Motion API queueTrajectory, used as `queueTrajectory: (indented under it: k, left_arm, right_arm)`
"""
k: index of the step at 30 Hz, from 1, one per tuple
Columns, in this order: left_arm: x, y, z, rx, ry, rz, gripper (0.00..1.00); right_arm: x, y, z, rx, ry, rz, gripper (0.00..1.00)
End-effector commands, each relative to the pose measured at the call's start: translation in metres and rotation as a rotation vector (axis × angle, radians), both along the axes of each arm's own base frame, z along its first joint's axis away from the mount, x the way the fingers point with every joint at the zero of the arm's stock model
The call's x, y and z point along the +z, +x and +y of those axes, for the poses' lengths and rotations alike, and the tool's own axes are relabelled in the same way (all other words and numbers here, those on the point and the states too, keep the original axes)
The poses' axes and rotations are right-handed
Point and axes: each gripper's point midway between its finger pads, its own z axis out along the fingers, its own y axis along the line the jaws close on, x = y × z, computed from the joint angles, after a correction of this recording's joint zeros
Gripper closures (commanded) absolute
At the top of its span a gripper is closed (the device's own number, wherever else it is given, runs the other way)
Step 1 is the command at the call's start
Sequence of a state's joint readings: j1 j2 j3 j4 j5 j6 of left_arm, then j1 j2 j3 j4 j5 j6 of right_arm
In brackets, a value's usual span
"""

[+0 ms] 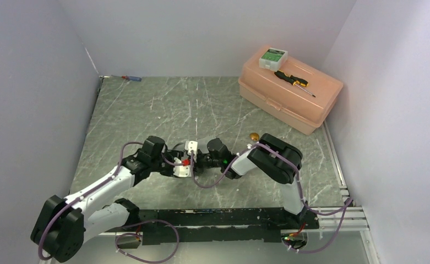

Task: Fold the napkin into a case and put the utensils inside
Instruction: Pick up the 2/3-rectangle-folded napkin at the center of the board.

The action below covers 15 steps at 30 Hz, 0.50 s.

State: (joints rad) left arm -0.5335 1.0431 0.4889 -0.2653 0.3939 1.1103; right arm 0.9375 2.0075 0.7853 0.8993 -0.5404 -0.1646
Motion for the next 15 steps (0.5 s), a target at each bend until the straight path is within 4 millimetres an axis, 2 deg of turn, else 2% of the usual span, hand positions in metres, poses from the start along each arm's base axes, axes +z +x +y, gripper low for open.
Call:
queueTrajectory:
  k: [1, 5, 8, 12, 15]
  left_arm:
    - [0.028, 0.000, -0.002, -0.001, -0.044, -0.058, 0.42]
    - [0.034, -0.008, 0.002, -0.025, -0.039, -0.078, 0.41]
    - [0.034, -0.021, 0.002, -0.081, -0.032, -0.063, 0.47]
    - [0.018, -0.052, 0.000, -0.234, -0.006, 0.024, 0.58]
    - [0.009, -0.061, -0.004, -0.306, 0.005, 0.064, 0.61]
  right_arm:
    - [0.021, 0.014, 0.007, -0.007, 0.063, -0.039, 1.00]
    - [0.027, 0.020, 0.007, -0.009, 0.077, -0.039, 1.00]
    - [0.030, 0.021, 0.007, -0.005, 0.087, -0.036, 1.00]
    - [0.030, 0.024, 0.006, -0.009, 0.088, -0.032, 1.00]
    - [0.030, 0.024, 0.006, -0.006, 0.088, -0.028, 1.00]
